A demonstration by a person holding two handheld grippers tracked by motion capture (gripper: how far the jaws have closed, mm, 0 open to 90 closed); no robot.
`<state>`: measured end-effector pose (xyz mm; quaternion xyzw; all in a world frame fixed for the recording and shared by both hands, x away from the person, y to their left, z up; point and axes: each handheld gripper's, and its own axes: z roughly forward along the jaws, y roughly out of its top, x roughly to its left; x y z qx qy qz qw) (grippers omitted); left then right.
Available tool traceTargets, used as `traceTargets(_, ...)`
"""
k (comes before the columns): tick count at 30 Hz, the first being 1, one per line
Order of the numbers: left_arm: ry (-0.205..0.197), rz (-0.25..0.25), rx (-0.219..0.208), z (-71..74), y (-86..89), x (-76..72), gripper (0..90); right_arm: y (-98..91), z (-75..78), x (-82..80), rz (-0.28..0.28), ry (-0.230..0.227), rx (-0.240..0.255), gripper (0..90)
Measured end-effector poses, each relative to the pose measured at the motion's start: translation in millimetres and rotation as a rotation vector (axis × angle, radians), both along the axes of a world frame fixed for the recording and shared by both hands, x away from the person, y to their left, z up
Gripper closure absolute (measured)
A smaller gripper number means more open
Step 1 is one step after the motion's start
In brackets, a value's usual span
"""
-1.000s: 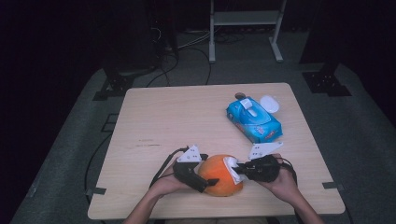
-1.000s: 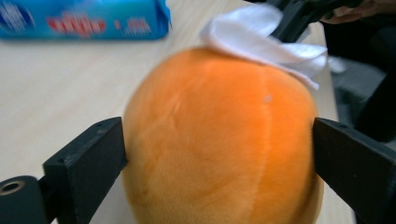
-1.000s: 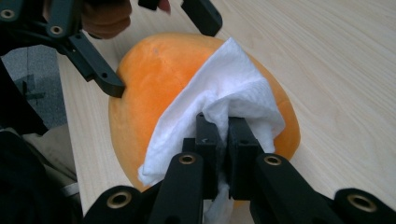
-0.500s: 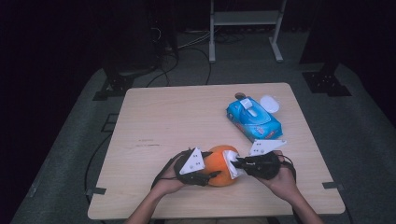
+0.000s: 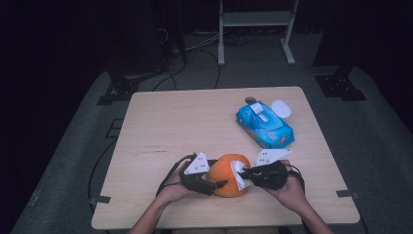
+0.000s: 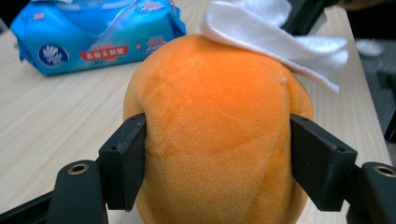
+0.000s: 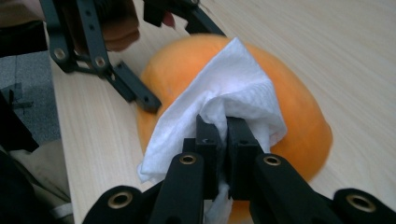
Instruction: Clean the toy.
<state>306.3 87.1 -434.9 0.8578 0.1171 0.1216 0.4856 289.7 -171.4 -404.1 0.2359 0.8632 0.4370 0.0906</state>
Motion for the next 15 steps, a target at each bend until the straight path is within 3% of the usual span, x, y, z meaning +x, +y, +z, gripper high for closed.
traceTargets(3,-0.009,-0.005,0.007,0.9,0.1,-0.9,28.5,-0.2,2.7,-0.8,0.004,-0.018,-0.013,84.6)
traceTargets(10,0.02,0.004,-0.014,-2.2,2.7,1.8,27.0,-22.7,-9.2,9.1,-0.06,0.027,-0.022,84.6)
traceTargets(13,0.016,-0.002,-0.002,-2.5,1.0,1.2,24.5,-19.4,-6.4,5.6,-0.059,0.01,-0.026,84.7)
traceTargets(15,-0.001,-0.009,0.01,-1.6,-1.3,-0.9,24.4,-12.5,-1.8,3.0,-0.032,0.003,-0.001,84.7)
